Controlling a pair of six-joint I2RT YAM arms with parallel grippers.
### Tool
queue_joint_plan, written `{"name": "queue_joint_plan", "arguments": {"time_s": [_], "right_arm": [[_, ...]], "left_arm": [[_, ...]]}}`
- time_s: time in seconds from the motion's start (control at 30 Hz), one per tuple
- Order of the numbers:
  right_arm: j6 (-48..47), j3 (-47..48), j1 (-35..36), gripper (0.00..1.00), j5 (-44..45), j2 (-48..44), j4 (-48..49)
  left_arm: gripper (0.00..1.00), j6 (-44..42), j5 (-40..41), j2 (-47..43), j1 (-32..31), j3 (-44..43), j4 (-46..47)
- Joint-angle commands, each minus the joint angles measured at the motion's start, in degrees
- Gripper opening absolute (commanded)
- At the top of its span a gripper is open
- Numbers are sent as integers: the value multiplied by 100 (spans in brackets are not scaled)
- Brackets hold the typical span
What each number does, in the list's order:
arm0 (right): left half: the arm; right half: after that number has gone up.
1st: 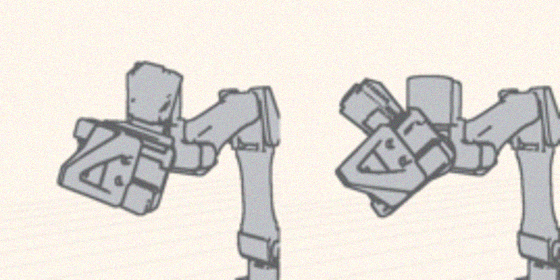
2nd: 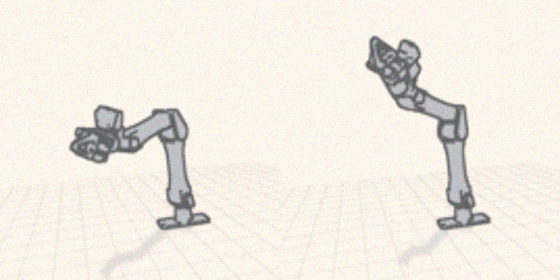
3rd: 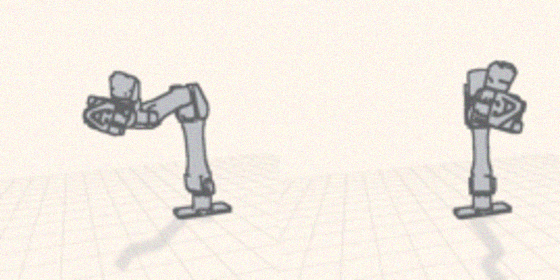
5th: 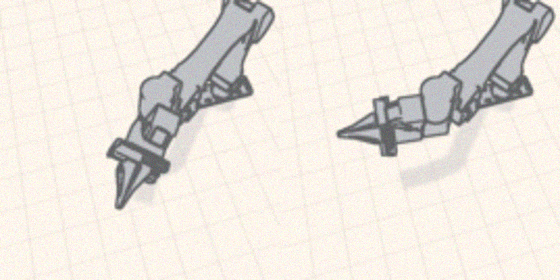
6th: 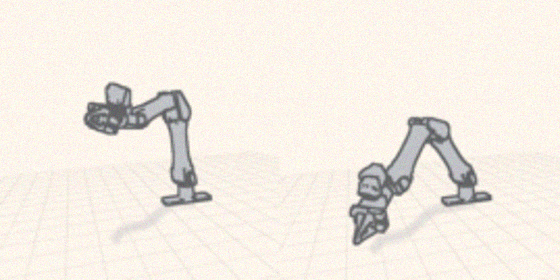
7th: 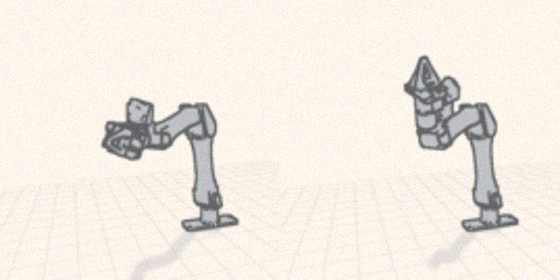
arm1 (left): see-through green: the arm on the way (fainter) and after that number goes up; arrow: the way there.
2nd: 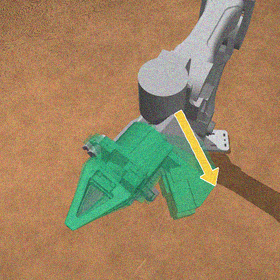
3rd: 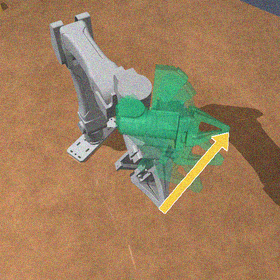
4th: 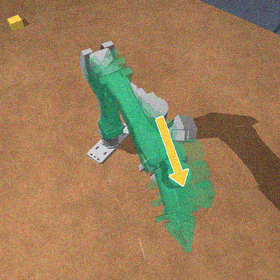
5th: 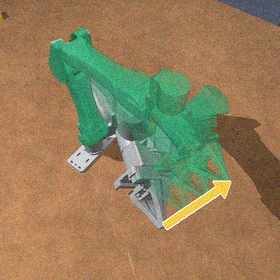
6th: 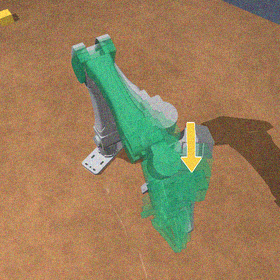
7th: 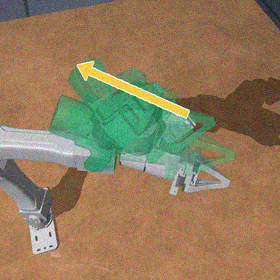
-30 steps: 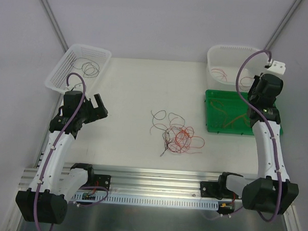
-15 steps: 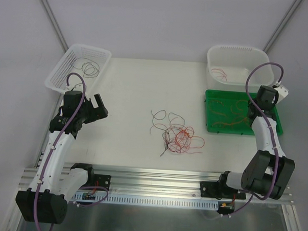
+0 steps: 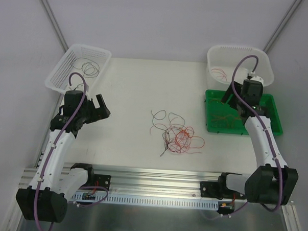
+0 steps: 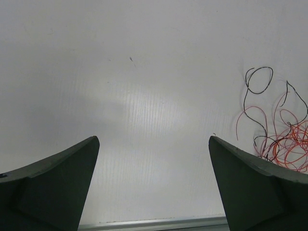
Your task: Untangle the cables
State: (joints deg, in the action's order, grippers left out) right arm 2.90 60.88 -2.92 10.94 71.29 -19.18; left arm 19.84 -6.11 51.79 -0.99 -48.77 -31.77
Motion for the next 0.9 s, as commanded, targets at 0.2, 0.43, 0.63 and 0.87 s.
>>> {"name": "queue_joint_plan", "arguments": {"time_s": [0.2, 0.43, 0.63, 0.87], "right_arm": [[-378, -506, 2566, 86, -1464, -142, -807], [456, -1210, 3824, 85, -533, 411, -350], [879, -1527, 4298, 72, -347, 1000, 292], [721, -701, 5204, 6, -13, 1423, 117]], "left_arm": [[99, -199, -829, 270, 64, 35, 162], [99, -252, -1585, 648, 12, 52, 215], [99, -278, -1534, 868, -541, 87, 215], [99, 213, -1130, 1026, -1666, 122, 224]]}}
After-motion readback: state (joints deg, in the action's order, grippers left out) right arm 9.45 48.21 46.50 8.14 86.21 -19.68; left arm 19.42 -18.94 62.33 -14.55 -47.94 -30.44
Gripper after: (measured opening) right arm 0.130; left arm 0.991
